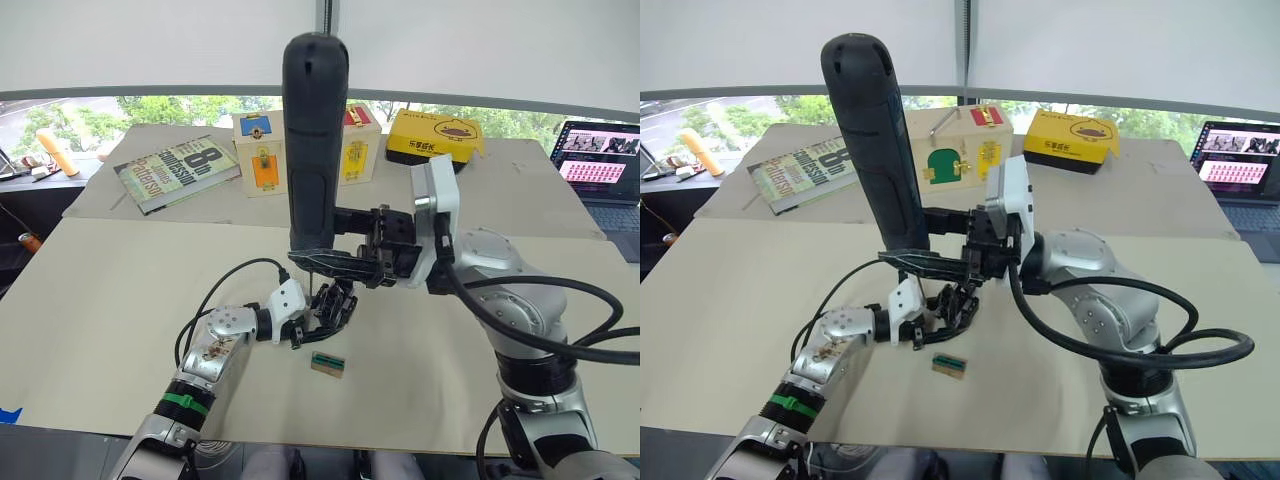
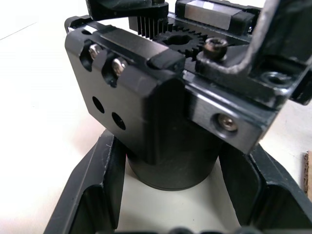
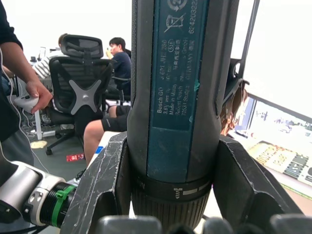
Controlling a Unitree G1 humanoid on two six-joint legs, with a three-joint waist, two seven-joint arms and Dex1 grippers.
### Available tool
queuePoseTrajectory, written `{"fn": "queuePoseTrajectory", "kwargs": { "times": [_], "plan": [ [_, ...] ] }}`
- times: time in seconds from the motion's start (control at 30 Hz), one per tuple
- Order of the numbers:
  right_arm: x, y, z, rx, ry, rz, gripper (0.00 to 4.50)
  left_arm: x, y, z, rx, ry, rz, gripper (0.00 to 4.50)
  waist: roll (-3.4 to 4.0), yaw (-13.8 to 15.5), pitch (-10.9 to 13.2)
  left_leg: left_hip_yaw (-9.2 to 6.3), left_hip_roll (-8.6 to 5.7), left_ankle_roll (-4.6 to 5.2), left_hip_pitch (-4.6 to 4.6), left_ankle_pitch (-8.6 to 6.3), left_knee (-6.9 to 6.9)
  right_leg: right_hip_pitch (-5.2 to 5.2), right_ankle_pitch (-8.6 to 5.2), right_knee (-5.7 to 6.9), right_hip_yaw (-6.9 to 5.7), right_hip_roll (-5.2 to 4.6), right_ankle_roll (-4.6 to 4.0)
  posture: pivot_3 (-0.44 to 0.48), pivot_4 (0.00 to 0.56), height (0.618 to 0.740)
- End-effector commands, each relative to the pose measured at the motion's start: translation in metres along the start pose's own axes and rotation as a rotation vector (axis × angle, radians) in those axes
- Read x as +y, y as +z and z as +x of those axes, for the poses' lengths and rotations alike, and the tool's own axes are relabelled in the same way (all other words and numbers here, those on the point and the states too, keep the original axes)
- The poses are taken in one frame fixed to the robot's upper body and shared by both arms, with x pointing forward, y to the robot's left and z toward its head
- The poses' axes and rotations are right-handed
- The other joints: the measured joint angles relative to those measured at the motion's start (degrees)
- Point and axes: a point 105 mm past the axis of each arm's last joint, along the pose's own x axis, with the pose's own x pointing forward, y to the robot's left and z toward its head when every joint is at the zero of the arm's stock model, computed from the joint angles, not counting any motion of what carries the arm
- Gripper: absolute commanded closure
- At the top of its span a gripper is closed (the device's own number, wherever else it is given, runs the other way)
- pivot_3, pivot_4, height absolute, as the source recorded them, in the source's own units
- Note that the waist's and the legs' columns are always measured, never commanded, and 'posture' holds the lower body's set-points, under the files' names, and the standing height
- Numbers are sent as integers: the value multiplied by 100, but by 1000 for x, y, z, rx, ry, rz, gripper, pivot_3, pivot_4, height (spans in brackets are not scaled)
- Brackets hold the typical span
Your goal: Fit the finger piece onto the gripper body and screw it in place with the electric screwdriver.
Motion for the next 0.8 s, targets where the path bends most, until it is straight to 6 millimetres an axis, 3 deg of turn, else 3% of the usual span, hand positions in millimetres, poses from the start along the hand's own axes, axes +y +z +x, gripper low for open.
{"fn": "queuePoseTrajectory", "kwargs": {
  "times": [0.03,0.8],
  "plan": [
    [3,13,0,-44,11,-69,2587,-8,-21,-2,69,-13,-73,2223,0,-1,0,0,0,0,0,0,0,0,0,0,0,0,0,0,150,740],
    [-1,-10,-1,36,-12,-30,2587,-8,-21,-2,74,-10,-80,2223,0,-6,0,0,0,-1,0,0,0,0,0,-1,0,0,0,0,150,740]
  ]
}}
